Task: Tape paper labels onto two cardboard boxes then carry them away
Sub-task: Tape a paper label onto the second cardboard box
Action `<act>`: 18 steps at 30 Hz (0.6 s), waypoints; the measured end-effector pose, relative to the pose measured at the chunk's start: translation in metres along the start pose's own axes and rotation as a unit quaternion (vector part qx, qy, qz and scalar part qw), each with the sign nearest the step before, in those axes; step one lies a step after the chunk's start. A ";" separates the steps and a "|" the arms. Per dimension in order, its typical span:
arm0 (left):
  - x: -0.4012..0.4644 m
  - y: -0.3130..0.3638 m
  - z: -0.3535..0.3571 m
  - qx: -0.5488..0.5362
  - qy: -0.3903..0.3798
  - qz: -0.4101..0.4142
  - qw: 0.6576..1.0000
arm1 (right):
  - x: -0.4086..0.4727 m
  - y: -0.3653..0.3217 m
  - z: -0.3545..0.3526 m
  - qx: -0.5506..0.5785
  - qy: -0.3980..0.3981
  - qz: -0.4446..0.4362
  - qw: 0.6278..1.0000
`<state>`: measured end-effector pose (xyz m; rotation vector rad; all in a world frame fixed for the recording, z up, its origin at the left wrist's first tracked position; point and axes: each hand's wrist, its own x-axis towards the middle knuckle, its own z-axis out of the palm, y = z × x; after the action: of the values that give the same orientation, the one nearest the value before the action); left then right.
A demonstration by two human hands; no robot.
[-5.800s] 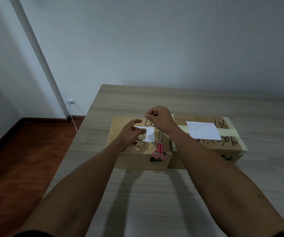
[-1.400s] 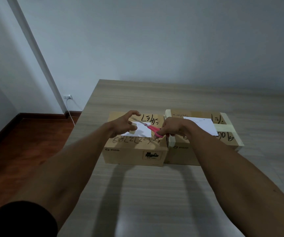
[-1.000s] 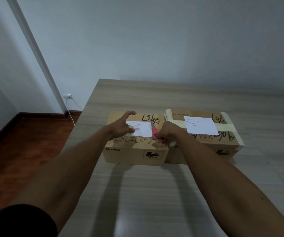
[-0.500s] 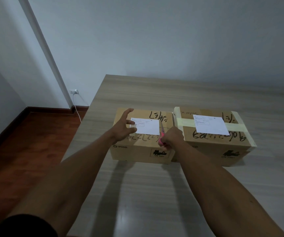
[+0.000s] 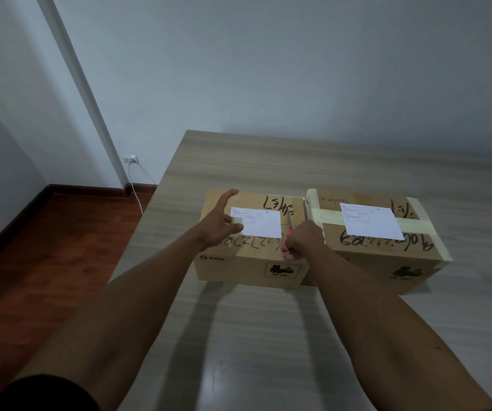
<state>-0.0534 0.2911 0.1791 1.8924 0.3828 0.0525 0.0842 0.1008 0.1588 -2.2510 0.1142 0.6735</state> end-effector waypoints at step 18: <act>0.011 -0.010 0.001 0.001 0.002 0.010 1.000 | 0.004 -0.009 0.000 0.069 -0.048 0.108 0.991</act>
<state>-0.0448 0.2961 0.1678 1.8993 0.3661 0.0686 0.0903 0.1079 0.1626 -2.0876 0.3502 0.8620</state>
